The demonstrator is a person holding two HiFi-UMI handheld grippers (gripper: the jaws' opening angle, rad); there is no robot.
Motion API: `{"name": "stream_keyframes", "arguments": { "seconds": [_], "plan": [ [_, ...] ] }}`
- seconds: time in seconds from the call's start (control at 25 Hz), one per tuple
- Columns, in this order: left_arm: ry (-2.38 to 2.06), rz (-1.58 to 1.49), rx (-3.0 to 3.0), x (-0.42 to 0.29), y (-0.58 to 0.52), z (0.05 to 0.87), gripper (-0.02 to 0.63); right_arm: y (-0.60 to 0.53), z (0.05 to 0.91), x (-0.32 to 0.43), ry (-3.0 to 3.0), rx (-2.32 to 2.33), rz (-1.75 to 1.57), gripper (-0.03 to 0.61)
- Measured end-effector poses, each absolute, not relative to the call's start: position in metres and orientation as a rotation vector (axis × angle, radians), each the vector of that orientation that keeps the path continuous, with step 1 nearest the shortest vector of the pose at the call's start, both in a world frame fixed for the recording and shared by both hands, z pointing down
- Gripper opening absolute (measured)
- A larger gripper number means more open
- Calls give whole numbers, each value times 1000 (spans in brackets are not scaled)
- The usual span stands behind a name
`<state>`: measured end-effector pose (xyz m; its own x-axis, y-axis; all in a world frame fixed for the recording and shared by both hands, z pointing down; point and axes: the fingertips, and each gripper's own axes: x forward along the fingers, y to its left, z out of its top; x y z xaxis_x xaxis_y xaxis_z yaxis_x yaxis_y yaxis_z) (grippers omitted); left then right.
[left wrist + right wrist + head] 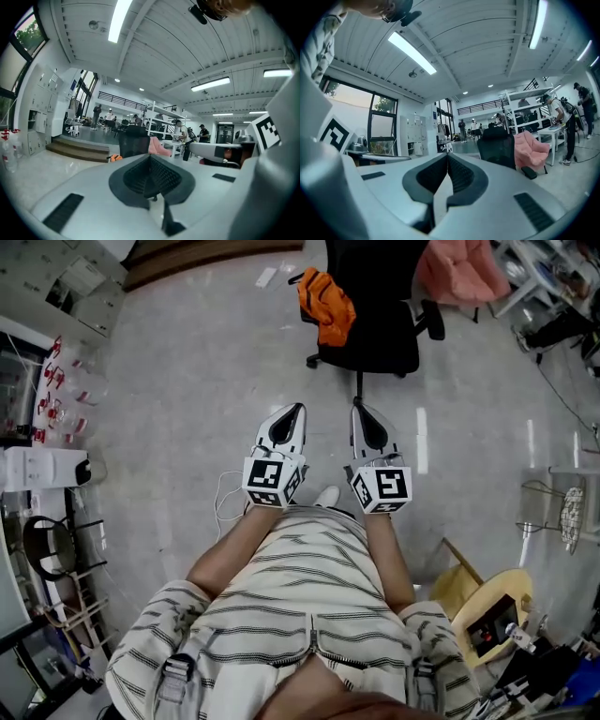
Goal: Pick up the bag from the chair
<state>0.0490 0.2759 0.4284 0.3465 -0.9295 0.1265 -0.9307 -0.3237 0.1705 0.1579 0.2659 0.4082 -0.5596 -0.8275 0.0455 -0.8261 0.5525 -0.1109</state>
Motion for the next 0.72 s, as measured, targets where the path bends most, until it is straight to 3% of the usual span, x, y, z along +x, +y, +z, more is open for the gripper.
{"name": "stream_keyframes", "arguments": {
  "seconds": [0.72],
  "plan": [
    [-1744,41,2330,53,252,452,21,228,432,160,2806,-1414,-232,18]
  ]
}}
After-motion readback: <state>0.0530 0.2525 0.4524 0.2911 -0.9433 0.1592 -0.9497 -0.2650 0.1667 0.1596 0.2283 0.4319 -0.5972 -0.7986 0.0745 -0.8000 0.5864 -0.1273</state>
